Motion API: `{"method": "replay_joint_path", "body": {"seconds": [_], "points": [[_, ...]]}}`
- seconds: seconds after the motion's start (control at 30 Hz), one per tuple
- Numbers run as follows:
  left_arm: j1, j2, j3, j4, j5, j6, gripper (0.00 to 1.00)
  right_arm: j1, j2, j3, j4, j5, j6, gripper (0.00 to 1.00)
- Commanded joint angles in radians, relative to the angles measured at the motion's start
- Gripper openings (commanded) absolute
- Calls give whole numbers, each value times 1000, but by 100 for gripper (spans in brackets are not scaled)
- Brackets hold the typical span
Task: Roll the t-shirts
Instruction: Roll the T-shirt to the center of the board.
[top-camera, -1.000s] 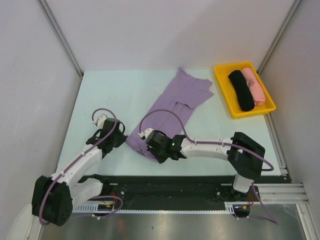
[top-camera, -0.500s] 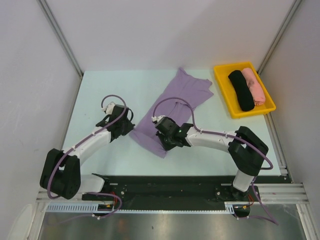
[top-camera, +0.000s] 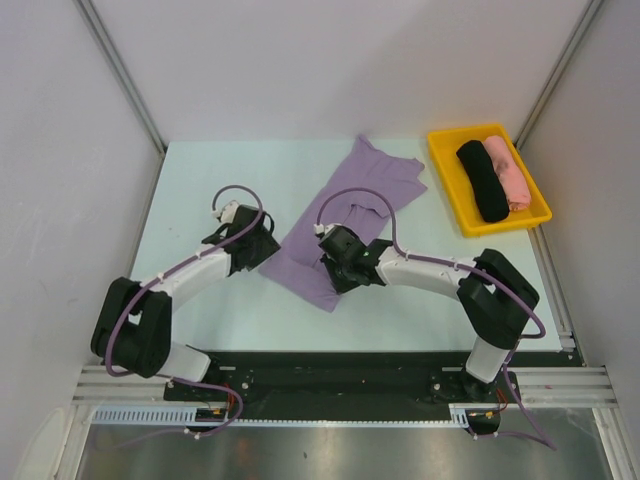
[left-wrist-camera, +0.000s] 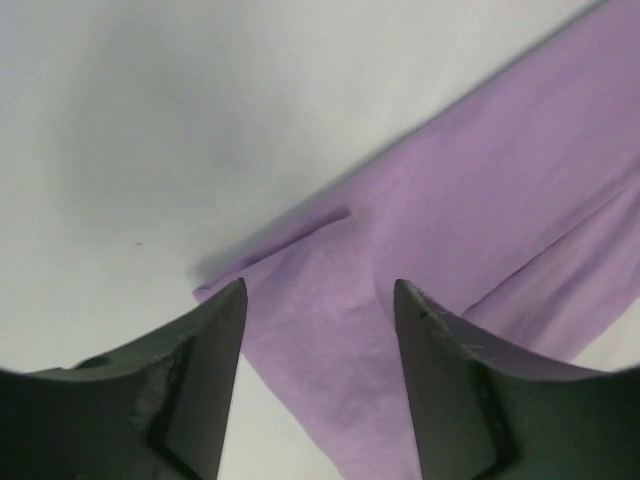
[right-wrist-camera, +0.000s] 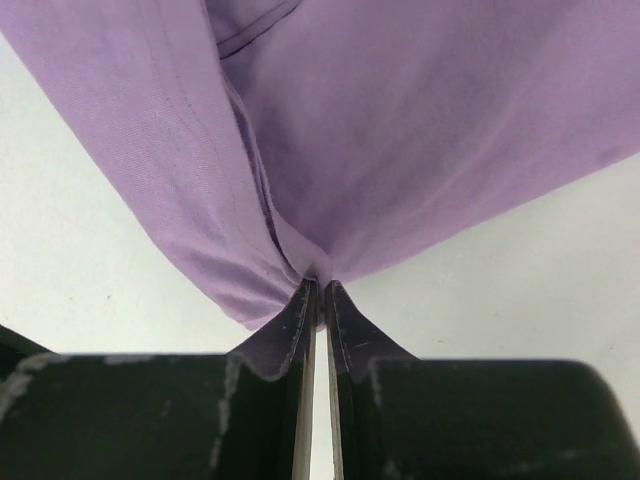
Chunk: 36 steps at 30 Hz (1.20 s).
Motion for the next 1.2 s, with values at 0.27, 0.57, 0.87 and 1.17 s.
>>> {"method": "replay_joint_path", "body": {"seconds": [0.27,0.57,0.87,1.17], "points": [[-132,-285,-133,67,-11,-2,50,-21,12,16,10,-1,14,11],[-235,-190,-230,256,48,-101,11,-49,37,17,1,3,28,14],[-235,-40,-219,317,22,-114,8,-52,-77,8,-31,87,39,53],[-231,-15,-233,339,18,-114,23,8,-106,5,21,101,37,48]]}}
